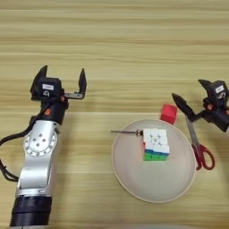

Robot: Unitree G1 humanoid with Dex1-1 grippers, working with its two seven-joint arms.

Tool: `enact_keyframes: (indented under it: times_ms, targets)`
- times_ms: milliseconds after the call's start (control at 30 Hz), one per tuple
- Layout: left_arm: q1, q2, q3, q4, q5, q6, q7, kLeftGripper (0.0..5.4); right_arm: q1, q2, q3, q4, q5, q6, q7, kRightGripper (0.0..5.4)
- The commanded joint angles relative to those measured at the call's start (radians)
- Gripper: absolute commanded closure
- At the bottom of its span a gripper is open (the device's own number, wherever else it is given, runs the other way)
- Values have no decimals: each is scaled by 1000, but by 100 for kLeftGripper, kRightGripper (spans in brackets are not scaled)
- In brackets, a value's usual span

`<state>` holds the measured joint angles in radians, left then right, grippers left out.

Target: Move the objects on the table

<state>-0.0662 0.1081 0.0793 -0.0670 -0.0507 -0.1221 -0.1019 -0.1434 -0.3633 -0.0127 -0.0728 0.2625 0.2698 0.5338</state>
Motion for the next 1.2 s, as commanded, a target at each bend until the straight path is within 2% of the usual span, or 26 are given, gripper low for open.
enact_keyframes:
  times_ms: [33,200,400,667,933,1100,1200]
  targets:
    - [-7,-1,-3,4,-12,-6,-9,5,-59,-24,21,56,13,49,63,0]
    - [4,-6,-6,3,-15,-11,-11,5,-96,-27,45,90,14,71,121,0]
    - [12,-12,-11,-9,-19,-6,-13,5,-118,-22,99,164,-26,88,150,0]
    - [18,-14,-11,-17,-26,-4,-16,5,-148,-13,130,273,-68,69,159,0]
    - [29,-13,-10,-26,-34,-5,-20,0,-151,-2,139,310,-78,66,166,102]
    - [31,-13,-10,-30,-36,-4,-22,0,-152,0,132,311,-75,72,168,139]
    - [32,-14,-10,-32,-36,-5,-21,0,-152,0,127,309,-72,76,170,181]
